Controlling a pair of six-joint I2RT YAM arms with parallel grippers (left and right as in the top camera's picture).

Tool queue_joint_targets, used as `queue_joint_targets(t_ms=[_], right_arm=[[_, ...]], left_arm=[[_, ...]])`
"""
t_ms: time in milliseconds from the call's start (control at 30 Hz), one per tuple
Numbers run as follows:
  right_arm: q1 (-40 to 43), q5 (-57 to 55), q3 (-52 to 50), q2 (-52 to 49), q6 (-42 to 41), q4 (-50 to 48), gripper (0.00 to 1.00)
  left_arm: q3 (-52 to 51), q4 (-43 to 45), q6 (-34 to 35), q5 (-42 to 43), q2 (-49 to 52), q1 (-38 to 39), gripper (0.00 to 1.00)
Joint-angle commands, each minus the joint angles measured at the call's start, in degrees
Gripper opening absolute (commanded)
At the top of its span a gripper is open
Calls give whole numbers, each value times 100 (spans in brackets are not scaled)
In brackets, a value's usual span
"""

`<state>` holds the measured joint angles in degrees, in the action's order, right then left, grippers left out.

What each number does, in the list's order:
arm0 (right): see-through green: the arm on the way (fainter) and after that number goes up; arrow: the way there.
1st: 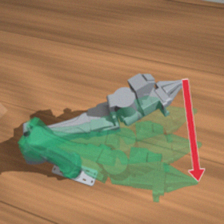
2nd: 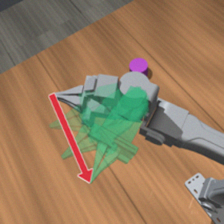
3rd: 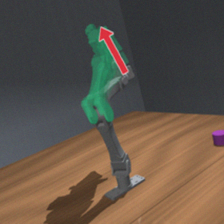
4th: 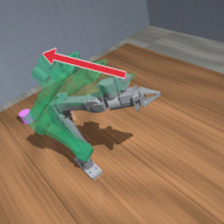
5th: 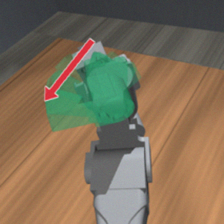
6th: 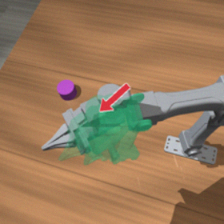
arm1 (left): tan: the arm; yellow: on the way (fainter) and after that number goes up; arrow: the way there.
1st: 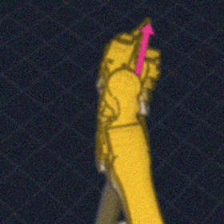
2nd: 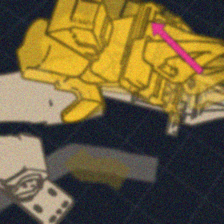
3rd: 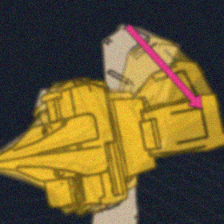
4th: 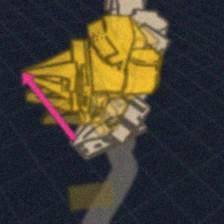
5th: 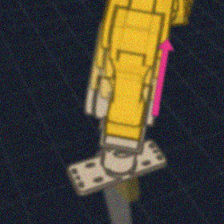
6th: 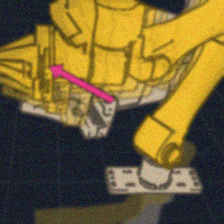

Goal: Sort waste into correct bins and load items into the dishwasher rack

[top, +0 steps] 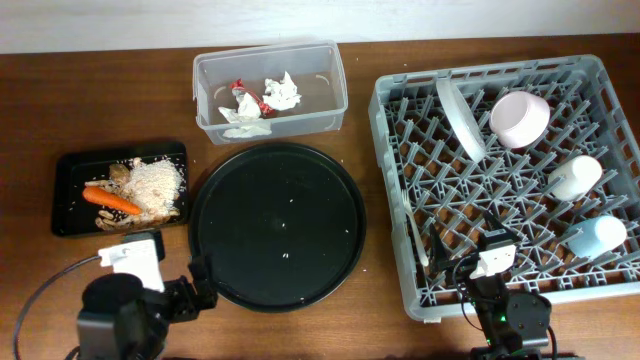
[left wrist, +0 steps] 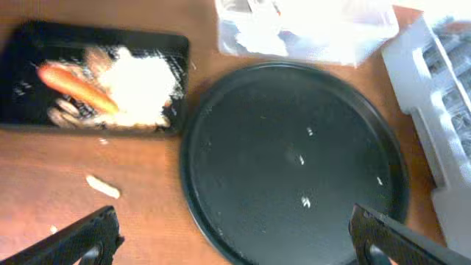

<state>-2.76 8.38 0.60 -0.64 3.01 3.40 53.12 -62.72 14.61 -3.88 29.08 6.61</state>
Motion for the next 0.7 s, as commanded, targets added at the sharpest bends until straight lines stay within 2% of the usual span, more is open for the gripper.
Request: queue_joint_targets(t_ms=[0, 167, 300, 333, 400, 667], right_arm=[[26, -72, -28, 44, -2, 31, 98], [26, -72, -28, 44, -2, 31, 98], [26, -72, -28, 44, -2, 31, 98], [26, -72, -28, 44, 0, 31, 98], [26, -72, -28, 44, 0, 31, 98], [26, -72, -28, 44, 0, 31, 98]], left_arm=[[-774, 599, -74, -815, -785, -107, 99], [-3550, 3373, -492, -796, -2559, -236, 99], [-5117, 5971, -531, -730, -2881, -310, 99], [-5281, 6236, -535, -638, -2881, -308, 99], [-5261, 5877, -595, -555, -2881, -315, 99], [-5261, 5880, -592, -494, -2879, -315, 99]])
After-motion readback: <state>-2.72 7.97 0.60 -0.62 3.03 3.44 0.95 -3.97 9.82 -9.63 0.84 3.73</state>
